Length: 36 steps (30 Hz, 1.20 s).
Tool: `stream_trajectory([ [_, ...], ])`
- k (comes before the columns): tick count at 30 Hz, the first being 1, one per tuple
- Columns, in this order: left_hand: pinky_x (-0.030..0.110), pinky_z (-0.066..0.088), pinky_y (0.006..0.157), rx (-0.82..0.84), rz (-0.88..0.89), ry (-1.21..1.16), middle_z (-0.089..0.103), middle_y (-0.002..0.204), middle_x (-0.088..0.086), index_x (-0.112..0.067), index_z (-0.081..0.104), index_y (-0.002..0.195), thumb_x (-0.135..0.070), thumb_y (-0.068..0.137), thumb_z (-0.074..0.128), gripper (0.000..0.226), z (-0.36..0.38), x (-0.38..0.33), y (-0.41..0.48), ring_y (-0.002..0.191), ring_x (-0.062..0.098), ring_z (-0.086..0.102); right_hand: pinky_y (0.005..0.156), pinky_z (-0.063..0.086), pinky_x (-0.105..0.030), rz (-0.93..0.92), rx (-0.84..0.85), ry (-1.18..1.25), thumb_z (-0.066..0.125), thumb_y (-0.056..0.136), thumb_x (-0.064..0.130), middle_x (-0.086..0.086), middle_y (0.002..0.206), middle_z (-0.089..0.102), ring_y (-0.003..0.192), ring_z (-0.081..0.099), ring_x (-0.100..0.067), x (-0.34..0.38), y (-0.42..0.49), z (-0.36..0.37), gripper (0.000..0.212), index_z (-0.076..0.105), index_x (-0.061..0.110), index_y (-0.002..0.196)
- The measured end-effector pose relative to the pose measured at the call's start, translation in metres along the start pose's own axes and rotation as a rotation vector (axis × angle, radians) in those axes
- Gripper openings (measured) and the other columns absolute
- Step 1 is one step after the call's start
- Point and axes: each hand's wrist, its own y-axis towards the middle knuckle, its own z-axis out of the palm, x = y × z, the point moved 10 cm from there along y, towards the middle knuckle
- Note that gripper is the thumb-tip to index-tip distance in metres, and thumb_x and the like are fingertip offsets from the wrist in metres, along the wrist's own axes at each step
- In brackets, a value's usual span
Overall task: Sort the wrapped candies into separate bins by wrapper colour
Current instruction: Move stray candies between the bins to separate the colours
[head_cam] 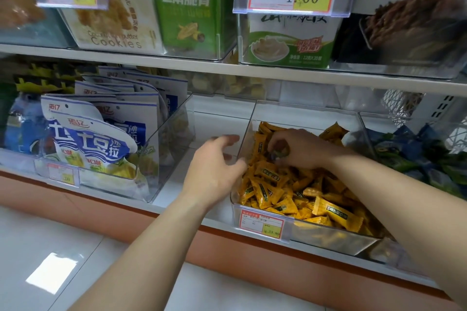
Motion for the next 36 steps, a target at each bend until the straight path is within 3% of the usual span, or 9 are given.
stream_trajectory([
  [4, 0.029, 0.052, 0.087, -0.098, 0.13, 0.037, 0.062, 0.122, -0.007, -0.027, 0.064, 0.126, -0.025, 0.086, 0.065, 0.041, -0.006, -0.038, -0.003, 0.101, 0.007, 0.058, 0.068, 0.042, -0.021, 0.008, -0.174, 0.15, 0.082, 0.077, 0.029, 0.021, 0.094, 0.061, 0.09, 0.057, -0.003, -0.001, -0.041, -0.04, 0.019, 0.065, 0.036, 0.08],
  [8, 0.032, 0.051, 0.086, -0.112, 0.211, 0.148, 0.065, 0.118, -0.006, -0.028, 0.067, 0.119, -0.03, 0.086, 0.065, 0.033, 0.017, -0.076, -0.005, 0.108, 0.017, 0.06, 0.064, 0.043, -0.015, 0.068, -0.366, 0.227, 0.083, 0.075, 0.019, 0.018, 0.086, 0.065, 0.081, 0.059, 0.003, -0.013, -0.089, -0.074, 0.022, 0.065, 0.032, 0.077],
  [15, 0.04, 0.047, 0.1, 0.36, 0.098, 0.332, 0.044, 0.149, 0.007, -0.034, 0.026, 0.152, -0.066, 0.089, 0.05, 0.075, 0.139, -0.072, -0.007, 0.131, 0.031, 0.047, 0.074, 0.049, -0.016, 0.106, -0.703, 0.426, 0.073, 0.077, 0.001, 0.007, 0.092, 0.068, 0.087, 0.065, -0.009, -0.058, -0.174, -0.103, 0.03, 0.064, 0.027, 0.088],
  [17, 0.04, 0.045, 0.102, 0.426, 0.028, 0.364, 0.037, 0.155, 0.008, -0.031, 0.027, 0.152, -0.069, 0.09, 0.045, 0.075, 0.153, -0.06, -0.004, 0.135, 0.033, 0.044, 0.081, 0.046, -0.021, 0.149, -0.768, 0.308, 0.07, 0.081, 0.002, 0.004, 0.099, 0.062, 0.092, 0.059, -0.011, -0.081, -0.194, -0.109, 0.029, 0.064, 0.027, 0.094],
  [19, 0.04, 0.048, 0.099, 0.449, 0.016, 0.394, 0.047, 0.147, 0.007, -0.032, 0.039, 0.146, -0.07, 0.09, 0.043, 0.068, 0.16, -0.058, 0.001, 0.127, 0.031, 0.05, 0.077, 0.039, -0.02, 0.203, -0.803, 0.132, 0.068, 0.084, 0.003, 0.004, 0.099, 0.051, 0.089, 0.05, -0.008, -0.103, -0.21, -0.115, 0.024, 0.065, 0.023, 0.096],
  [24, 0.032, 0.055, 0.083, 0.451, 0.079, 0.261, 0.064, 0.129, -0.007, -0.042, 0.054, 0.132, -0.058, 0.086, 0.057, 0.049, 0.159, -0.075, -0.001, 0.106, 0.017, 0.064, 0.083, 0.049, -0.034, 0.442, -0.499, -0.186, 0.052, 0.098, 0.041, 0.001, 0.122, 0.061, 0.111, 0.057, -0.026, -0.138, -0.204, -0.097, 0.028, 0.068, 0.027, 0.116],
  [29, 0.034, 0.049, 0.083, 0.123, -0.024, 0.265, 0.065, 0.123, 0.004, -0.027, 0.061, 0.126, -0.043, 0.09, 0.058, 0.04, 0.113, -0.051, 0.033, 0.112, 0.029, 0.061, 0.09, 0.045, -0.039, 0.247, -0.649, -0.12, 0.044, 0.09, 0.052, 0.001, 0.117, 0.062, 0.111, 0.054, -0.027, -0.082, -0.184, -0.114, 0.039, 0.068, 0.027, 0.111],
  [32, 0.038, 0.049, 0.088, 0.147, -0.24, 0.266, 0.06, 0.124, 0.013, -0.009, 0.053, 0.127, -0.045, 0.09, 0.06, 0.052, 0.119, -0.01, 0.052, 0.113, 0.035, 0.058, 0.108, 0.037, -0.041, 0.206, -0.415, -0.138, 0.054, 0.088, 0.055, 0.0, 0.145, 0.044, 0.133, 0.039, -0.024, -0.066, -0.152, -0.08, 0.056, 0.05, 0.03, 0.138],
  [36, 0.036, 0.052, 0.082, 0.246, -0.345, 0.099, 0.066, 0.116, 0.012, -0.018, 0.059, 0.107, -0.055, 0.08, 0.07, 0.047, 0.138, 0.016, 0.067, 0.092, 0.025, 0.065, 0.119, 0.016, -0.046, 0.265, -0.243, -0.204, 0.049, 0.086, 0.055, 0.004, 0.163, 0.01, 0.15, 0.008, -0.025, -0.079, -0.134, -0.05, 0.068, 0.032, 0.034, 0.148],
])
